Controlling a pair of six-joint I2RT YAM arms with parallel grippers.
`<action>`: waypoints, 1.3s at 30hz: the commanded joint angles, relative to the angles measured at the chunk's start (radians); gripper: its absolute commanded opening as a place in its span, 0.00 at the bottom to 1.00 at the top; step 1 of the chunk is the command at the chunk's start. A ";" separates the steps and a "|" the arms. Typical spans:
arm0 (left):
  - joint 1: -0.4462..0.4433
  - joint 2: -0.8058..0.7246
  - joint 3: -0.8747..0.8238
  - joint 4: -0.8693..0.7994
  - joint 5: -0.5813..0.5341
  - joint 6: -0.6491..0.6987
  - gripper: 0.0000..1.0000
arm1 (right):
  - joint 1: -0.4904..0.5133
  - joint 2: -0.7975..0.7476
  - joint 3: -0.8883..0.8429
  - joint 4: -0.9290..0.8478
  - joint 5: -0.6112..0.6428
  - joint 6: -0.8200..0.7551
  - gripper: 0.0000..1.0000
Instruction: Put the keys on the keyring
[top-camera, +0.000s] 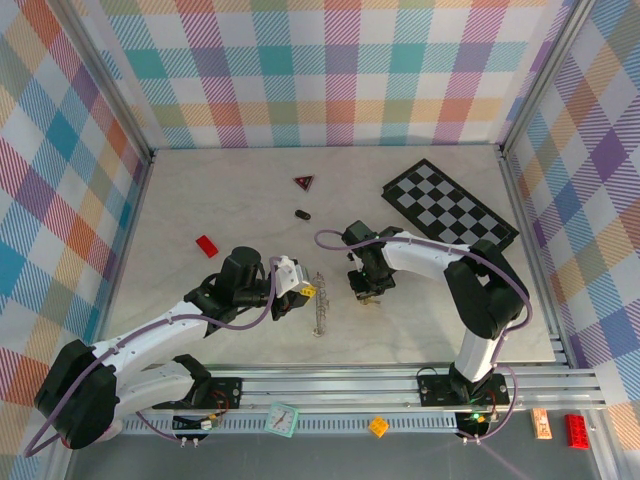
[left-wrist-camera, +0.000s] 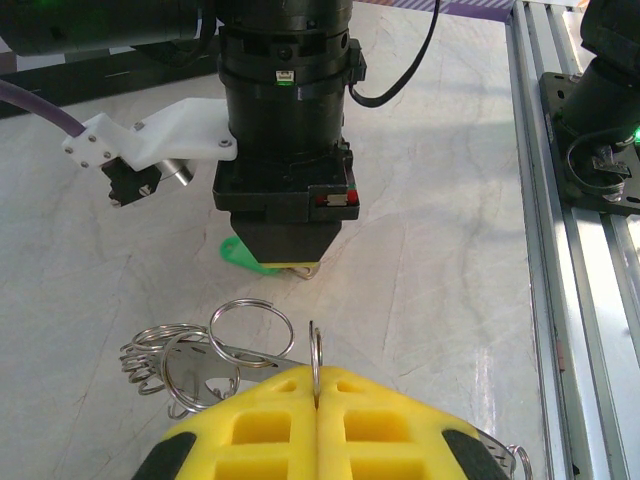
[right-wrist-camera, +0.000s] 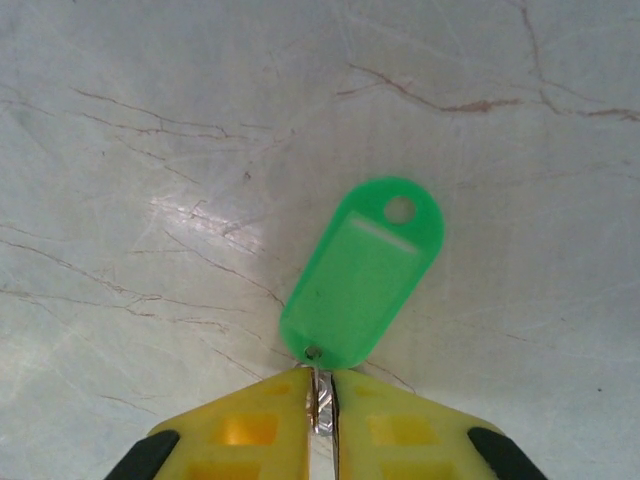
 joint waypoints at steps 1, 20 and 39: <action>-0.013 -0.008 0.024 -0.006 0.006 0.020 0.00 | 0.001 0.017 0.020 -0.024 -0.014 -0.013 0.12; -0.013 -0.016 0.027 -0.012 -0.008 0.009 0.00 | 0.000 -0.198 -0.035 0.052 -0.013 -0.088 0.00; -0.015 -0.017 0.010 0.059 -0.021 -0.102 0.00 | 0.052 -0.625 -0.348 0.539 -0.352 -0.475 0.00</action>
